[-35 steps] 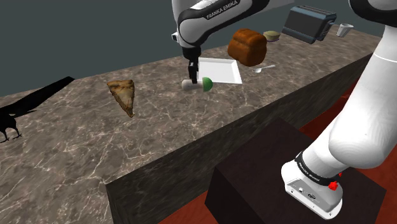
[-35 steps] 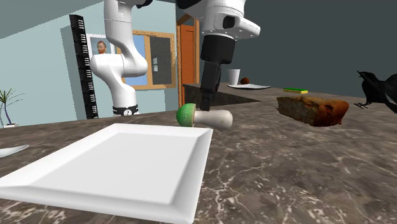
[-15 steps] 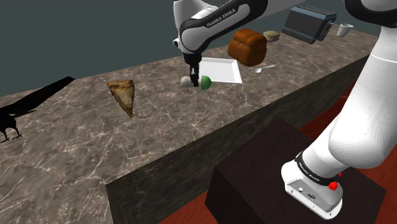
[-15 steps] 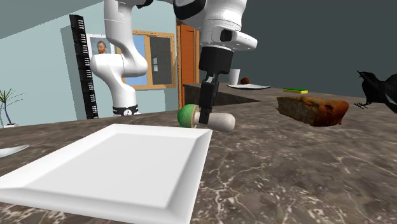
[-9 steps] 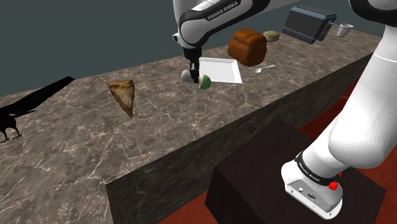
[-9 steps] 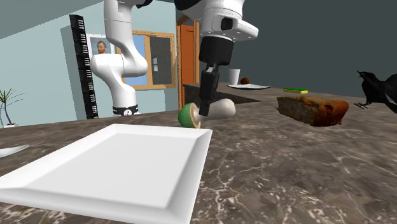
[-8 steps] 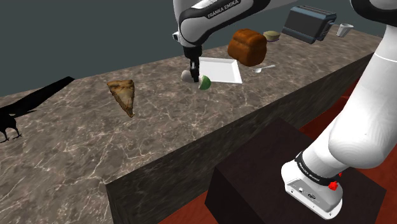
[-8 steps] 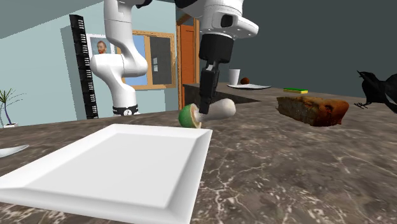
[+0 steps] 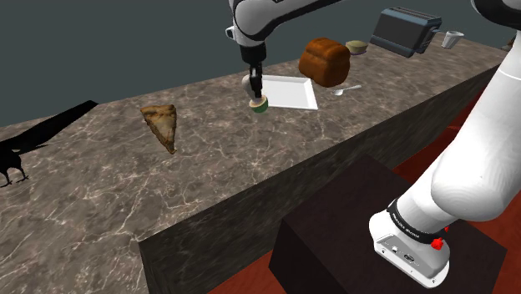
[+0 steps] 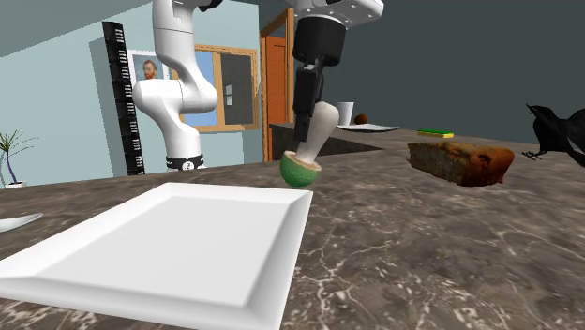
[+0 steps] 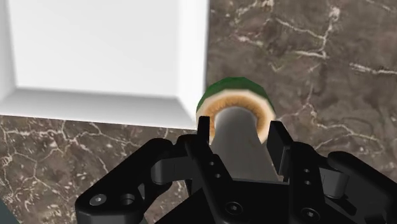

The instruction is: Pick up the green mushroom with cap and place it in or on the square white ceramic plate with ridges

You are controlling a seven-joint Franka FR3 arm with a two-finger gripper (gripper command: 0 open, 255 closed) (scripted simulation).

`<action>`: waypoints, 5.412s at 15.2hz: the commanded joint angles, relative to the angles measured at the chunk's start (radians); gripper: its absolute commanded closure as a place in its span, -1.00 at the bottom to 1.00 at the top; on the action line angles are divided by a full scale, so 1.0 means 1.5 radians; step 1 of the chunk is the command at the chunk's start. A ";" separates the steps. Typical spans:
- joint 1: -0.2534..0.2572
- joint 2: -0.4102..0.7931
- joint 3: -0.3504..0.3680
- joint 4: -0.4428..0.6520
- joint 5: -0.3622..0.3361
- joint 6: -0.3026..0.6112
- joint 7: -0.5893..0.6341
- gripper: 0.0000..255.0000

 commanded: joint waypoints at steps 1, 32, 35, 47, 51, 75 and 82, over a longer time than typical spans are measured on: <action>0.000 -0.006 0.001 0.011 0.002 -0.016 -0.003 1.00; -0.122 0.082 -0.087 0.036 -0.010 0.079 -0.194 1.00; -0.121 0.076 -0.083 0.077 0.003 0.053 -0.202 -1.00; -0.110 0.144 -0.047 0.221 0.080 -0.034 -0.228 -1.00; -0.111 0.147 -0.048 0.202 0.079 -0.012 -0.227 -1.00; -0.167 0.083 -0.018 -0.010 0.192 0.236 -0.349 -1.00; -0.164 0.102 -0.018 -0.016 0.191 0.261 -0.348 -1.00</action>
